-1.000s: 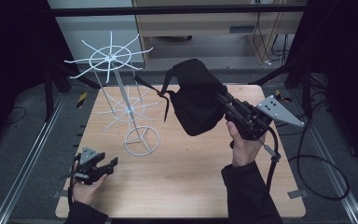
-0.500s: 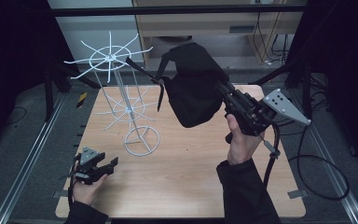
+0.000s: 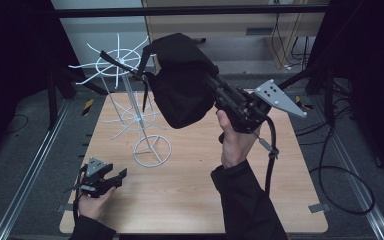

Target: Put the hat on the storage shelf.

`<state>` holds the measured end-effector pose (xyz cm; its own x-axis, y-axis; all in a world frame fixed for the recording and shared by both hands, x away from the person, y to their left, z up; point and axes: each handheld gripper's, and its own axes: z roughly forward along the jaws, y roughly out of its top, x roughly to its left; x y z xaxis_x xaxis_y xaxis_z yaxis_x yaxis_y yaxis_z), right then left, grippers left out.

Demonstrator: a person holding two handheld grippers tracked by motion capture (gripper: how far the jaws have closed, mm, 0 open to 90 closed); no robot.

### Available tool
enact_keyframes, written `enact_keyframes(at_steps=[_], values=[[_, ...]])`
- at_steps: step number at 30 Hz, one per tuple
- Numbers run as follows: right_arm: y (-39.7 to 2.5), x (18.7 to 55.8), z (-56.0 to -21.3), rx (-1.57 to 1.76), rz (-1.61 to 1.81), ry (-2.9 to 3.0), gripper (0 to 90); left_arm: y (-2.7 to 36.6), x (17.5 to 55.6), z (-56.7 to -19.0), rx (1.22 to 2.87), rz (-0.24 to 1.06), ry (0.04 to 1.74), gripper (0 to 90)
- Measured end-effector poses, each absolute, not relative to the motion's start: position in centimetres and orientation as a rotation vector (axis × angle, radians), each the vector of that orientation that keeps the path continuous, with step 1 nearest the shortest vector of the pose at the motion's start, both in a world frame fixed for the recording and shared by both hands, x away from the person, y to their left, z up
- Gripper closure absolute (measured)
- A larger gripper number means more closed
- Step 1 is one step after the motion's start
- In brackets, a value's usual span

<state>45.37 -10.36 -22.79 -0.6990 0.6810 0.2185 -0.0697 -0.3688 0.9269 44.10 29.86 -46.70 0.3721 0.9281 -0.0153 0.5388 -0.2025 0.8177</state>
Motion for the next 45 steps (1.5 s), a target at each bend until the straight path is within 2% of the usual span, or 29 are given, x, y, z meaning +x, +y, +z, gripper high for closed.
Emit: enact_keyframes(at_steps=[8,17,32,45], values=[[-8.6,46.5,-23.8,0.864,2.063,1.43,78.4,29.9,44.1,-46.7,1.871,0.646,1.269,39.8],[-9.0,47.7,-26.0,0.943,2.084,1.425,77.9,29.8,44.1,-46.7,1.874,0.644,1.268,39.9],[-9.6,47.1,-25.2,0.949,2.078,1.336,78.1,29.8,44.1,-46.7,1.877,0.642,1.266,39.8],[-9.1,48.6,-27.9,1.054,2.003,1.442,75.3,29.8,44.1,-46.7,1.88,0.643,1.262,39.9]])
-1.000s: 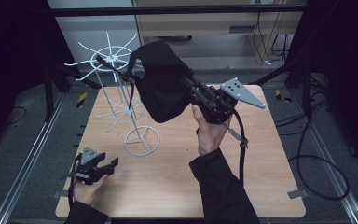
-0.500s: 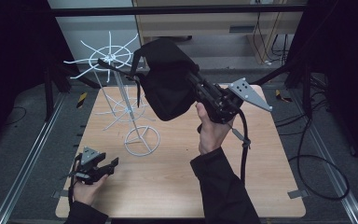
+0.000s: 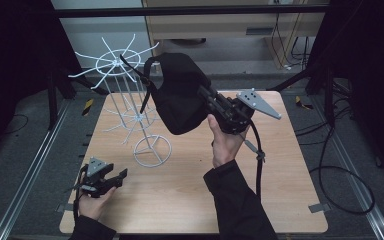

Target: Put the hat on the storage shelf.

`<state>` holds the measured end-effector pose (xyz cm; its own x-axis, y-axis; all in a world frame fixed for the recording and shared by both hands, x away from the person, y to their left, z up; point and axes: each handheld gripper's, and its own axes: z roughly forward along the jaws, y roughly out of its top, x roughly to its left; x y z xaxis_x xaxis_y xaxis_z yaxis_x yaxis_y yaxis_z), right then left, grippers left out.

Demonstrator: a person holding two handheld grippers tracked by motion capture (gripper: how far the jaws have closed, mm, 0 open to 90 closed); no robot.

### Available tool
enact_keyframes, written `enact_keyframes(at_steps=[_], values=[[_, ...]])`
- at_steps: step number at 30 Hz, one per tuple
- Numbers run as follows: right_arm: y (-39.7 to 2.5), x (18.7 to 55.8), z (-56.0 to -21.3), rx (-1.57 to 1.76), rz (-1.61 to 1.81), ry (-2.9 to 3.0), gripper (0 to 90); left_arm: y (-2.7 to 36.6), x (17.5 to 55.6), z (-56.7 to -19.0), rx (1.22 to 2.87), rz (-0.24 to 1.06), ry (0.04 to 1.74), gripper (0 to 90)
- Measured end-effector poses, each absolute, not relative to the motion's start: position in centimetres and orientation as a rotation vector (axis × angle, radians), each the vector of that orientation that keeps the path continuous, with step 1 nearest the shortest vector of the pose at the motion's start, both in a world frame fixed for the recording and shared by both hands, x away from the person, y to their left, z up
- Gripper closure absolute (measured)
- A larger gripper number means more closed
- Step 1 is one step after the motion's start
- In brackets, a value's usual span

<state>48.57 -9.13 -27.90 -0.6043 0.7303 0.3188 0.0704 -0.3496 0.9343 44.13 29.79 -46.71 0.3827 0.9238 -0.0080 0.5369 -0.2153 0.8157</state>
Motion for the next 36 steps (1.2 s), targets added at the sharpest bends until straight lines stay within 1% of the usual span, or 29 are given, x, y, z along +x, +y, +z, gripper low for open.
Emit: enact_keyframes(at_steps=[5,9,15,20,25,31,36], values=[[-8.9,48.9,-29.5,1.069,1.985,1.499,69.1,29.7,44.2,-46.8,1.879,0.643,1.262,39.9],[-8.9,49.2,-30.1,1.068,1.978,1.529,65.0,29.7,44.2,-46.8,1.878,0.643,1.263,39.9],[-9.2,49.0,-30.1,1.025,1.954,1.552,53.0,29.7,44.2,-46.8,1.879,0.644,1.263,39.9],[-10.2,48.9,-30.2,1.025,1.96,1.562,43.2,29.7,44.2,-46.8,1.879,0.644,1.264,39.8],[-11.7,48.2,-31.1,0.978,1.866,1.612,34.6,29.7,44.2,-46.8,1.879,0.645,1.264,39.9],[-14.4,47.1,-33.8,0.961,1.735,1.713,24.3,29.8,44.1,-46.7,1.873,0.644,1.26,39.8],[-17.0,46.7,-37.8,1.011,1.637,1.794,20.5,29.6,44.1,-46.7,1.871,0.633,1.256,39.7]])
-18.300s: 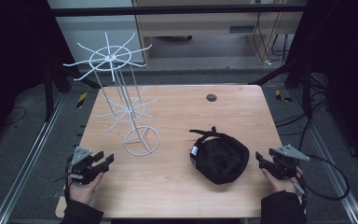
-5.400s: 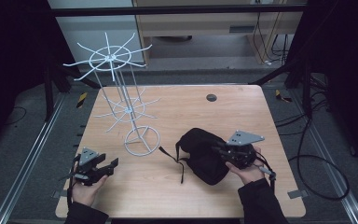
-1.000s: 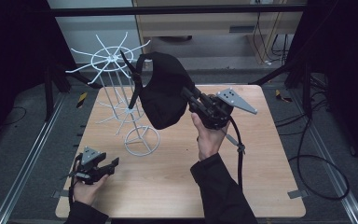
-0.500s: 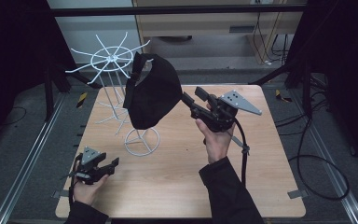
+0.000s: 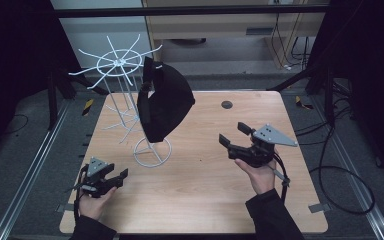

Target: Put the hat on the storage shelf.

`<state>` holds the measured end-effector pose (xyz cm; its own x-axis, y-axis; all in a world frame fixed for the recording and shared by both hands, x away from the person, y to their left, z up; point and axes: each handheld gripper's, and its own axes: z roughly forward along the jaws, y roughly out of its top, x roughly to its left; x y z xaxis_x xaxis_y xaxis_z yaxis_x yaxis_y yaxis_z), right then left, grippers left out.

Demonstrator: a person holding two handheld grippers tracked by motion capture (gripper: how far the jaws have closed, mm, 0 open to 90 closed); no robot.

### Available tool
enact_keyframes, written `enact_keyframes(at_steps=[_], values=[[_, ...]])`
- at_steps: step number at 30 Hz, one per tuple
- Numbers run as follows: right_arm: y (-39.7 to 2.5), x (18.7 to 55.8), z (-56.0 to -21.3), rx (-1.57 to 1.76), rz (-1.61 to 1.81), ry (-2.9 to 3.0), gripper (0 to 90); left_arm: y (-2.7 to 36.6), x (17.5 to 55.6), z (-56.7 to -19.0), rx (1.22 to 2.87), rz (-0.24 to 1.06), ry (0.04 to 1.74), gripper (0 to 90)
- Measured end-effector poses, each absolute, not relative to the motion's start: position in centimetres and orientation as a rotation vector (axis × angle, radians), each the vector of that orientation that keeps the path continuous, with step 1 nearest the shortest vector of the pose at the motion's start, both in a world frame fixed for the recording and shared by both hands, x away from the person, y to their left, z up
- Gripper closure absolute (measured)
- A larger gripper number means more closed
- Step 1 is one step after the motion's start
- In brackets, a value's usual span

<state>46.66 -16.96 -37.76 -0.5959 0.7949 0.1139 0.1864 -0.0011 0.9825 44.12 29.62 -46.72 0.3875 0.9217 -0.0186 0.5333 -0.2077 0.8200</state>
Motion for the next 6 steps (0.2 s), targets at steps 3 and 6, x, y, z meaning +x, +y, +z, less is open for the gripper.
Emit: enact_keyframes(at_steps=[3,6], values=[[-18.6,46.5,-40.0,1.064,1.568,1.83,18.9,29.8,44.1,-46.7,1.868,0.632,1.255,39.7],[-20.2,46.1,-41.7,1.097,1.524,1.836,17.8,29.9,44.1,-46.7,1.864,0.639,1.255,39.1]])
